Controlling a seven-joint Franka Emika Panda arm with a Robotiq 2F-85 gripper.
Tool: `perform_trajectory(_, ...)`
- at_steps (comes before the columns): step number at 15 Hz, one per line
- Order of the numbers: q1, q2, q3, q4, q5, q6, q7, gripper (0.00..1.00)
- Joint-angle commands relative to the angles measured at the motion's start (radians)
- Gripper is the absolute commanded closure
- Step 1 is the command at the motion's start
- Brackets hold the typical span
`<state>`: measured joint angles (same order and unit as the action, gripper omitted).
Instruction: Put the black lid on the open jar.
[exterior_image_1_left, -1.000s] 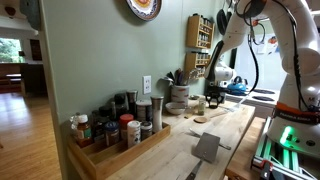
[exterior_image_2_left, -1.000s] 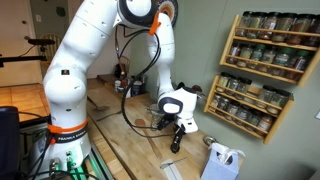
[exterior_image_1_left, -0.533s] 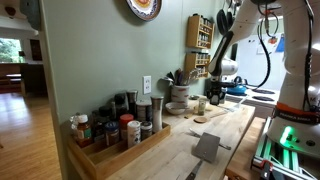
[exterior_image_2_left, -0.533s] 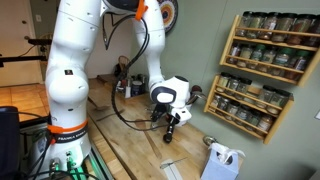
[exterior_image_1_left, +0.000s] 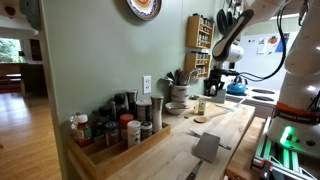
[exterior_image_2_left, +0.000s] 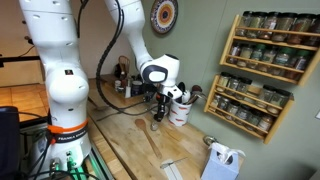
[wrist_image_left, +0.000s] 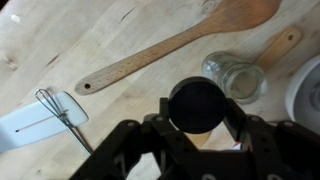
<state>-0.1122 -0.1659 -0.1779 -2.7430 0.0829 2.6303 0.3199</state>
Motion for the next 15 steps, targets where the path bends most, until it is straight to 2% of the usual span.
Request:
perform_trajectory(1, 0.0, -0.132, 0.071, -0.049, -0.008, -0.083, -0.001, 0.69)
perform_trajectory(3, 0.008, -0.108, 0.111, 0.001, -0.006, -0.121, 0.01, 0.69)
perform_trajectory(5, 0.008, -0.109, 0.143, -0.002, -0.012, -0.124, 0.021, 0.69)
perform_trajectory(9, 0.004, -0.073, 0.174, -0.002, -0.016, -0.061, 0.036, 0.69)
perform_trajectory(15, -0.015, 0.009, 0.184, -0.002, -0.047, 0.057, 0.091, 0.69)
